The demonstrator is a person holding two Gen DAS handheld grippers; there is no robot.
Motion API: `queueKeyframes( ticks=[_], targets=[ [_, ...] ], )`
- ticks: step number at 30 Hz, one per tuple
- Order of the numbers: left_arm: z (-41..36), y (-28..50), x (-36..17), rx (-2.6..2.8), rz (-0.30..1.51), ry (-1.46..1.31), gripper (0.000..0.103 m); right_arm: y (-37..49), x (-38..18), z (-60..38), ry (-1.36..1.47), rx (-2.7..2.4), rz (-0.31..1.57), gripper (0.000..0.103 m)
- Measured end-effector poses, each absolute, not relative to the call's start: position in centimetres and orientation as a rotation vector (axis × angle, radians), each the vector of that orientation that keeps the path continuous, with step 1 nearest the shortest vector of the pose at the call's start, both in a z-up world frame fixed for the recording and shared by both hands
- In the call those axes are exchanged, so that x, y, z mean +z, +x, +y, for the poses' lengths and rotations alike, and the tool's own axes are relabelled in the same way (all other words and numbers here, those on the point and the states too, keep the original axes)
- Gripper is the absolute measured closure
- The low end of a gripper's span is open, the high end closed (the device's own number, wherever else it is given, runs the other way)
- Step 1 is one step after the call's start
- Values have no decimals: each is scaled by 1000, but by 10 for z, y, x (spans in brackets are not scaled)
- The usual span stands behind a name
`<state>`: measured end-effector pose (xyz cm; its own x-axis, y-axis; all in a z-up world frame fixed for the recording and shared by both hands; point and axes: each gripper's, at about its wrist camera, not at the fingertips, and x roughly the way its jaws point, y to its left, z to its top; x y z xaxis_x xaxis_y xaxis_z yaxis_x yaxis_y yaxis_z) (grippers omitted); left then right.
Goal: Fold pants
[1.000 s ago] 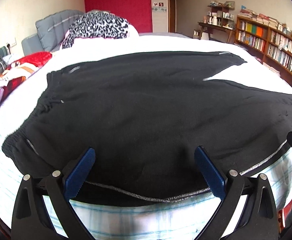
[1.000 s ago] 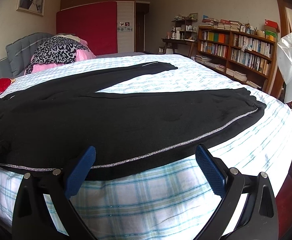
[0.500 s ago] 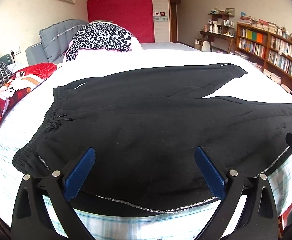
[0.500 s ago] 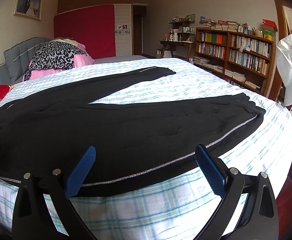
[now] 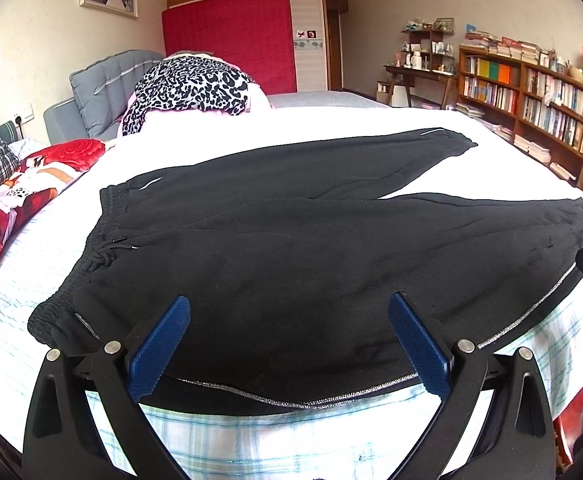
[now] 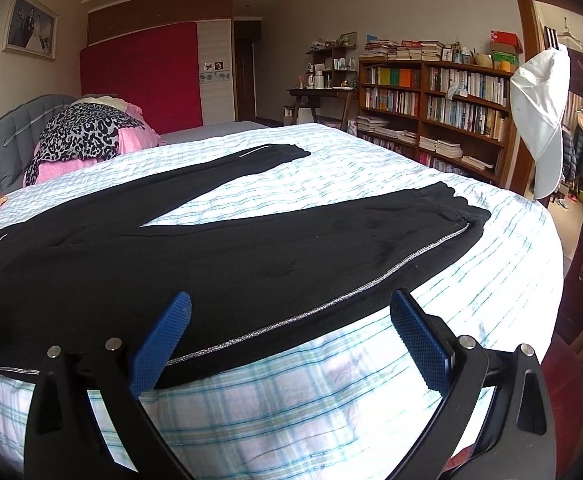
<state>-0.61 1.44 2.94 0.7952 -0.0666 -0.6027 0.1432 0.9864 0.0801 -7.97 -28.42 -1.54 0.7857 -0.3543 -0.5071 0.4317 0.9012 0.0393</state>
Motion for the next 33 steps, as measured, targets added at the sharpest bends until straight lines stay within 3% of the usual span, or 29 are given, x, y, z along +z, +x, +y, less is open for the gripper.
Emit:
queueKeyframes(
  ticks=[33],
  targets=[
    [50, 13, 36, -10, 627, 94, 5, -58, 1, -278, 94, -383, 504, 3]
  ],
)
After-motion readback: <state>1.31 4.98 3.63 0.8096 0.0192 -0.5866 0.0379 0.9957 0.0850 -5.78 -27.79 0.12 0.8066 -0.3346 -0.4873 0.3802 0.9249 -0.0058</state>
